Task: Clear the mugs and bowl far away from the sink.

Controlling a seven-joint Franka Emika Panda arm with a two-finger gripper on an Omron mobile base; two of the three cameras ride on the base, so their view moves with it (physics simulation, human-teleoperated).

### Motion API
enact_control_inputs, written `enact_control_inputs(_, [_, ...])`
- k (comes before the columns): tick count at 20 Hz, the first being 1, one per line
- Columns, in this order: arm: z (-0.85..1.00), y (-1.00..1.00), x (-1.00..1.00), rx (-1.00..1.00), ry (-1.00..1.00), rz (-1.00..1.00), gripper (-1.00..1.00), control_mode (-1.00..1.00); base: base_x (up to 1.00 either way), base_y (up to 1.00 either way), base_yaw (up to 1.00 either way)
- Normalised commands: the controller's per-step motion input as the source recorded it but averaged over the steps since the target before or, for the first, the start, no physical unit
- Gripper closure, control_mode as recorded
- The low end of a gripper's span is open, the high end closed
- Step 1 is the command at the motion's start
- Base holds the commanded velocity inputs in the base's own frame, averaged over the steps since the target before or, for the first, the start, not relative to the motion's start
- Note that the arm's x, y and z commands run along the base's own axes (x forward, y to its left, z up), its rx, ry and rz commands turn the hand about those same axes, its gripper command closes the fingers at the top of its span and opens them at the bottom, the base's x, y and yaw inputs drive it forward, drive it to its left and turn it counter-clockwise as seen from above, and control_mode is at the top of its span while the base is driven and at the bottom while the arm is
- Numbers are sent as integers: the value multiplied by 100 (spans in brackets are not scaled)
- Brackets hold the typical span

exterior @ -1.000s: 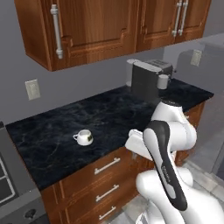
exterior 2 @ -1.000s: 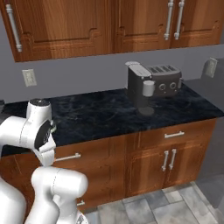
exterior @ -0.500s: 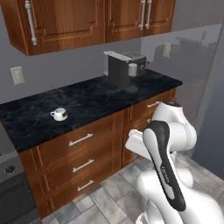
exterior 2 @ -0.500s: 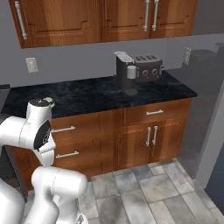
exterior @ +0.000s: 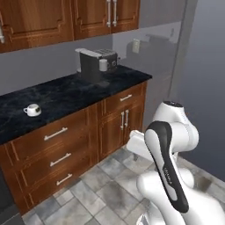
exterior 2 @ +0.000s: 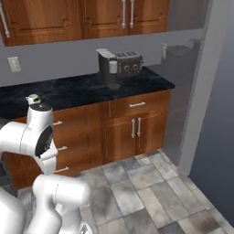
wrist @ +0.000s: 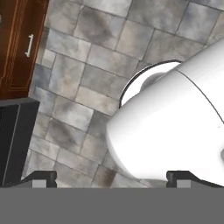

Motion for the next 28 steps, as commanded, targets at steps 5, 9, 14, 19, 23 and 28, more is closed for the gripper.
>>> enact_control_inputs(5, [0,0,0,0,0,0,-100,100,-42,0,-54])
enact_control_inputs(9, [0,0,0,0,0,0,-100,100,-35,0,-69])
enact_control_inputs(14, [0,0,0,0,0,0,-100,100,-55,4,-78])
enact_control_inputs(19, [0,0,0,0,0,0,-100,100,-99,30,-67])
enact_control_inputs(23, [0,0,0,0,0,0,-100,100,-100,50,-53])
enact_control_inputs(28, [0,0,0,0,0,0,-100,100,-100,56,-42])
